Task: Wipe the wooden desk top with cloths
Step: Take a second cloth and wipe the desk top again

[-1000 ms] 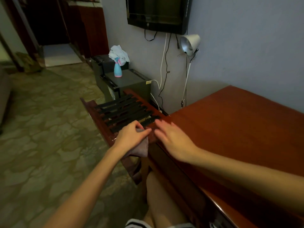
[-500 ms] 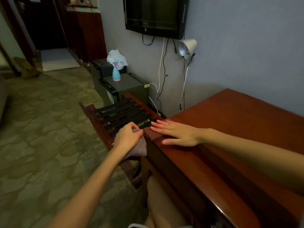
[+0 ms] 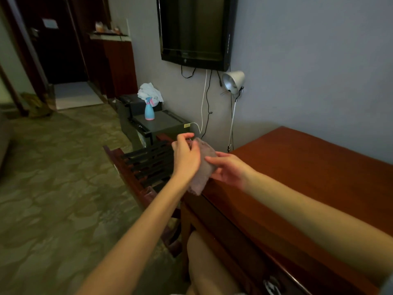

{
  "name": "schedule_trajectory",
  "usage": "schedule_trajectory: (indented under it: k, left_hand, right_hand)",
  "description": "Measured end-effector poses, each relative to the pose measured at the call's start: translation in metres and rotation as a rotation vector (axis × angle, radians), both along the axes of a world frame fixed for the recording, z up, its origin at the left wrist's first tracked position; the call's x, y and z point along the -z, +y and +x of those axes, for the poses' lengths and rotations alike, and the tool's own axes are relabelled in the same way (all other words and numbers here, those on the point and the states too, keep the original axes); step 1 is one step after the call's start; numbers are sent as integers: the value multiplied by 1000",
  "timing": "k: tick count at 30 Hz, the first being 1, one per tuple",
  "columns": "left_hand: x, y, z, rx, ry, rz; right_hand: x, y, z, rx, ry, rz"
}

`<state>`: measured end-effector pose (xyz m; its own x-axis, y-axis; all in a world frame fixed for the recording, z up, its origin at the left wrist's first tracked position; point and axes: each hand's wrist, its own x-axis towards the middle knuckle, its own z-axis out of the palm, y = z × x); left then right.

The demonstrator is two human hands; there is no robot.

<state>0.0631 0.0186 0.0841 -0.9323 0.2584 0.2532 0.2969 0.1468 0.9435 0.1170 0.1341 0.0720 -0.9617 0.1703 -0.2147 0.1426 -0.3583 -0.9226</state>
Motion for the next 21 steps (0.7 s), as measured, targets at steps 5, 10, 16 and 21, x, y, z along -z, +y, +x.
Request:
schedule_trajectory:
  k: [5, 10, 16, 21]
  left_hand:
    - [14, 13, 12, 313, -426, 49]
    - [29, 25, 24, 316, -31, -385]
    - [58, 12, -10, 16, 571, -787]
    - [73, 14, -32, 271, 544, -834]
  right_hand:
    - [-12, 47, 14, 66, 37, 109]
    - [-7, 91, 15, 68, -80, 761]
    - [20, 88, 25, 159, -258, 1821]
    - [59, 62, 36, -32, -264, 1876]
